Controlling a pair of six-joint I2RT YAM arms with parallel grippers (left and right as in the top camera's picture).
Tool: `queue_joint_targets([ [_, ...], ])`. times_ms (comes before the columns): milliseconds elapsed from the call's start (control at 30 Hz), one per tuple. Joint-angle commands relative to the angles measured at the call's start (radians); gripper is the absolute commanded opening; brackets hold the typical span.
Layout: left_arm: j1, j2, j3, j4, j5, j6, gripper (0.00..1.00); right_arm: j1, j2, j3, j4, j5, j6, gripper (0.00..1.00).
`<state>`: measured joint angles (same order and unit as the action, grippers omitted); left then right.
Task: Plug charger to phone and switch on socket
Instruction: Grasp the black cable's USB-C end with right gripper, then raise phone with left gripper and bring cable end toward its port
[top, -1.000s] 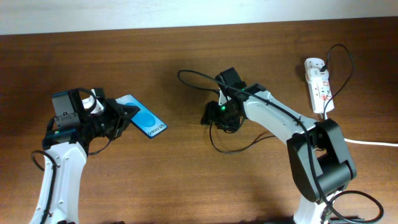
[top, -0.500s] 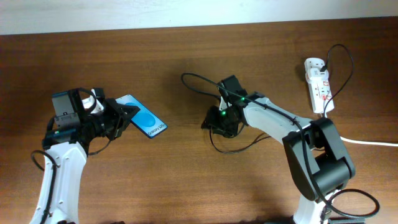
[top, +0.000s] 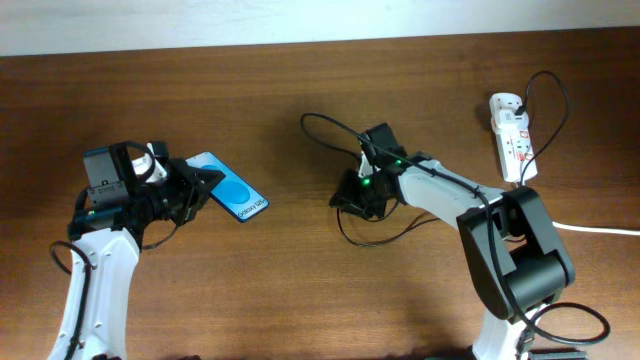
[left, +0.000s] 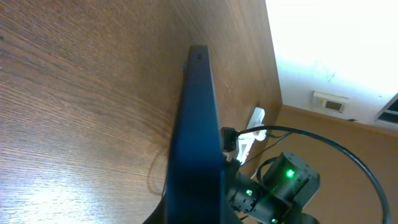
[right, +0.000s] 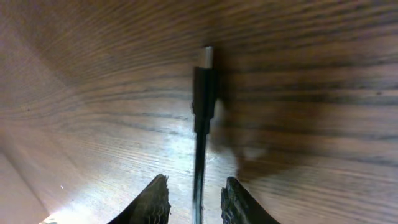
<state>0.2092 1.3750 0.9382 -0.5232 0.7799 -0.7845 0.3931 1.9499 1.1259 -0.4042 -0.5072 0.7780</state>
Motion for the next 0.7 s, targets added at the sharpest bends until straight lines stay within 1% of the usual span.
queue_joint_targets([
  [0,0.003,0.001,0.003,0.005,0.040,0.016,0.00,-0.003,0.006,-0.027,0.017,-0.032,0.002,0.30],
  [67,0.003,0.001,0.003,0.005,0.040,0.016,0.00,-0.003,0.006,-0.027,0.017,-0.032,0.008,0.24],
  [100,0.003,0.001,0.003,0.005,0.040,0.016,0.00,-0.003,0.006,-0.027,0.017,-0.032,0.010,0.19],
  [333,0.003,0.002,0.003,0.005,0.041,0.016,0.00,-0.003,0.006,-0.027,0.018,-0.035,0.009,0.04],
  [433,0.003,0.001,0.003,0.005,0.044,0.017,0.00,-0.003,0.005,-0.027,0.020,-0.035,0.003,0.04],
  [500,0.003,0.001,0.003,0.005,0.053,0.030,0.00,-0.003,0.002,-0.027,0.020,-0.042,-0.049,0.04],
  [600,0.003,0.001,0.003,0.010,0.105,0.108,0.00,-0.003,-0.033,-0.027,0.020,-0.148,-0.180,0.04],
  [667,0.003,0.002,0.003,0.046,0.200,0.205,0.00,-0.003,-0.072,-0.027,0.018,-0.230,-0.264,0.04],
])
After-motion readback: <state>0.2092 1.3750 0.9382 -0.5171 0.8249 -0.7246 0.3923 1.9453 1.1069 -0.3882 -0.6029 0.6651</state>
